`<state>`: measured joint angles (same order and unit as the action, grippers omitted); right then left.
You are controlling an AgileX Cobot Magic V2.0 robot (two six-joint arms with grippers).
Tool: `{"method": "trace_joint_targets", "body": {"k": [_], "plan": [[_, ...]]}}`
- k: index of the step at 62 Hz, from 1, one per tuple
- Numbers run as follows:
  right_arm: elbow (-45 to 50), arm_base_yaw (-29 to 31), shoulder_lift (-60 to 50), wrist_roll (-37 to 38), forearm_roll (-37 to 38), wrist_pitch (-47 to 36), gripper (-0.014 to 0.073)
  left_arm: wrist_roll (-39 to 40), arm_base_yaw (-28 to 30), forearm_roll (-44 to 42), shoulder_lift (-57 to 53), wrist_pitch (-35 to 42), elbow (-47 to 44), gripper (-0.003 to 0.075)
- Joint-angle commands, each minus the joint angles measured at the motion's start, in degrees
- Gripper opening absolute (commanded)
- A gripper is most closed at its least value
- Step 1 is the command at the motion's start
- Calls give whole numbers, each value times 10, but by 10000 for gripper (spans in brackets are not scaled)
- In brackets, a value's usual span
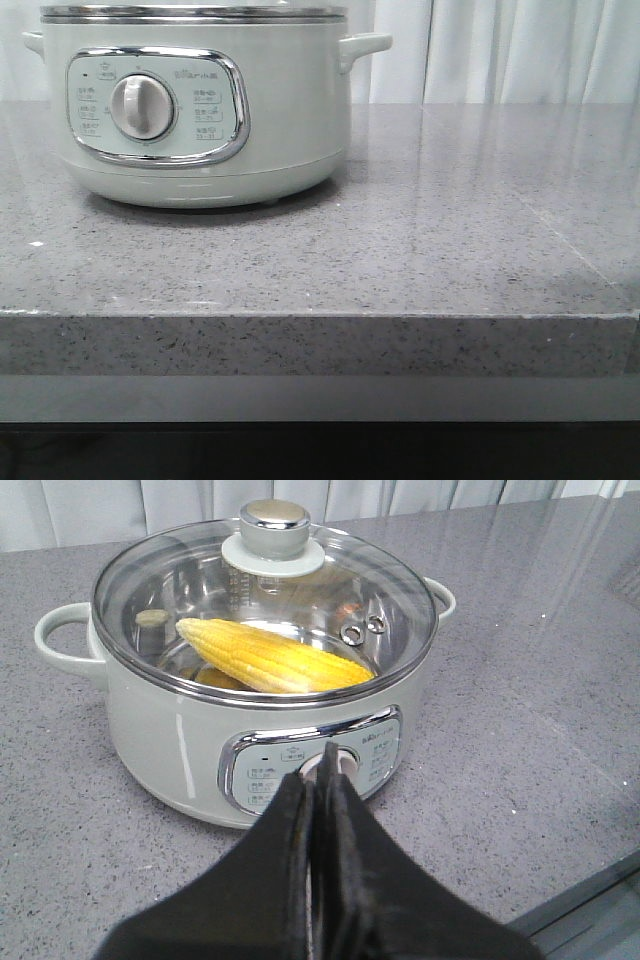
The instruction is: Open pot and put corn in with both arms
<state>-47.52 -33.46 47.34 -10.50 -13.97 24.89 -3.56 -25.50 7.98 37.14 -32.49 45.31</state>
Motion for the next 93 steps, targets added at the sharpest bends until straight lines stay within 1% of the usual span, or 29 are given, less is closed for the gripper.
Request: {"method": "trace_joint_targets", "body": {"k": [1,7,11,19,34,42,47,48,50,56,93], "plan": [[-15,1,-1,-7,-4,-39,-65,5,1,6,-8,67,0,-20],[-15,1,-1,-7,-4,-39,-65,2,29,-1,-34,142,-51,-20],[-15,1,-1,-7,-4,-39,-65,2,54,-1,-63,194,-102,-20],[-15,1,-1,-7,-4,-39,-65,2,96,-1,-134,254,-204,-20],[-15,1,-1,-7,-4,-39,-65,2,180,-1,-301,266,-371,-20],[-15,1,-1,-7,-4,-39,-65,2,214,-1,-374,301,-430,-20],[-15,1,-1,-7,-4,-39,-65,2,222,-1,-387,335,-460,-20],[-15,1,-1,-7,-4,-39,-65,2,223,-1,-386,336,-462,-20],[-15,1,-1,-7,-4,-38,-65,1,223,-3,-384,310,-457,-20],[-15,1,-1,-7,-4,-41,-65,1,223,-3,-386,304,-460,-20],[-15,1,-1,-7,-4,-43,-65,1,223,-3,-384,306,-460,-20]]}}
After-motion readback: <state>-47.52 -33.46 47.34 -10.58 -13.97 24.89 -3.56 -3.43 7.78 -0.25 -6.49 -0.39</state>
